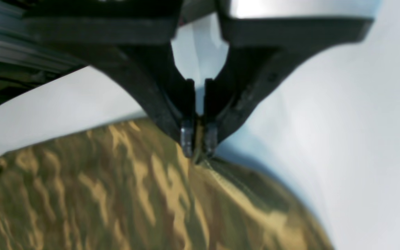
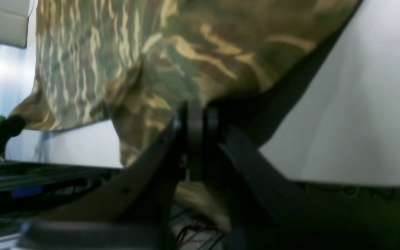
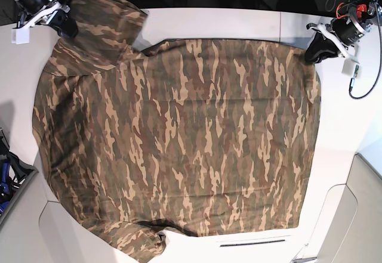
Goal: Fold the T-shirt properly
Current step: 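Grasp the shirt's shoulder corners with both grippers, then lift the shoulder edge with both grippers and drag it across the shirt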
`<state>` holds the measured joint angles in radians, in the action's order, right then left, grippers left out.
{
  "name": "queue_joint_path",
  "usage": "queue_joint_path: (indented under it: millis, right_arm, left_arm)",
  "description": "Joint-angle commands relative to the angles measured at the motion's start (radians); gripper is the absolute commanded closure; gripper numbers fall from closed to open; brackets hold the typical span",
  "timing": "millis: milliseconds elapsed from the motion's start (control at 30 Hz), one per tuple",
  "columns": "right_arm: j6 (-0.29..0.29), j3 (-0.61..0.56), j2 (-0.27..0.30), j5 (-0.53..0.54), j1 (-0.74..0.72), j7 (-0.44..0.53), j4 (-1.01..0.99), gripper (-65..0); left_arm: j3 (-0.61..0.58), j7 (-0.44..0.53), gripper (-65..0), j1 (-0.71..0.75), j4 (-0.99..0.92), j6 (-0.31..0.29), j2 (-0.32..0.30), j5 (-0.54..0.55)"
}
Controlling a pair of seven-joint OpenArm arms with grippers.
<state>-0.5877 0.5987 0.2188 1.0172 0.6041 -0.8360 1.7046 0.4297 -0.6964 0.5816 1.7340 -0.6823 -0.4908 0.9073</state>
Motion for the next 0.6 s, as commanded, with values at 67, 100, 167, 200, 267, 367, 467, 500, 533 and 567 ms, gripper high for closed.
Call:
queue_joint_path:
  millis: [67,100,167,200,267,367,467,500,533,567]
  right_arm:
    - [-0.013,0.030,0.011,0.042,0.002,0.013,0.033,0.0]
    - [-0.013,0.038,0.011,0.046,-0.005,0.013,0.037,0.0]
    - [-0.012,0.051,0.014,0.037,-0.037,0.013,0.038,0.0]
    - [-0.012,0.056,0.015,0.027,-0.062,0.013,0.038,0.0]
    - [-0.012,0.056,0.017,-0.009,-0.115,0.020,0.038,0.0]
    - [-0.011,0.056,0.017,-0.064,-0.179,0.036,0.037,0.0]
    - [-0.011,0.054,0.019,-0.102,-0.248,0.051,0.035,0.0]
    - [-0.011,0.053,0.021,-0.113,-0.275,0.052,0.033,0.0]
    - [-0.011,0.050,0.024,-0.127,-0.305,0.055,0.028,0.0]
    - [-0.011,0.044,0.031,-0.140,-0.336,0.060,0.021,0.0]
  left_arm:
    - [0.010,0.027,0.0,0.001,0.021,-0.016,-0.017,0.016]
    - [0.010,0.030,0.0,-0.003,0.021,-0.016,-0.017,0.015]
    - [0.010,0.041,0.0,-0.022,0.021,-0.016,-0.017,0.006]
    - [0.010,0.046,0.0,-0.039,0.021,-0.016,-0.017,-0.001]
    - [0.010,0.046,0.0,-0.074,0.021,-0.016,-0.016,-0.018]
    - [0.010,0.046,0.0,-0.113,0.018,-0.016,-0.016,-0.037]
    - [0.010,0.051,0.0,-0.145,0.007,-0.016,-0.017,-0.059]
    - [0.010,0.058,0.0,-0.160,0.000,-0.016,-0.017,-0.068]
    - [0.010,0.070,0.0,-0.177,-0.011,-0.016,-0.016,-0.077]
    - [0.010,0.085,0.0,-0.194,-0.025,-0.016,-0.016,-0.084]
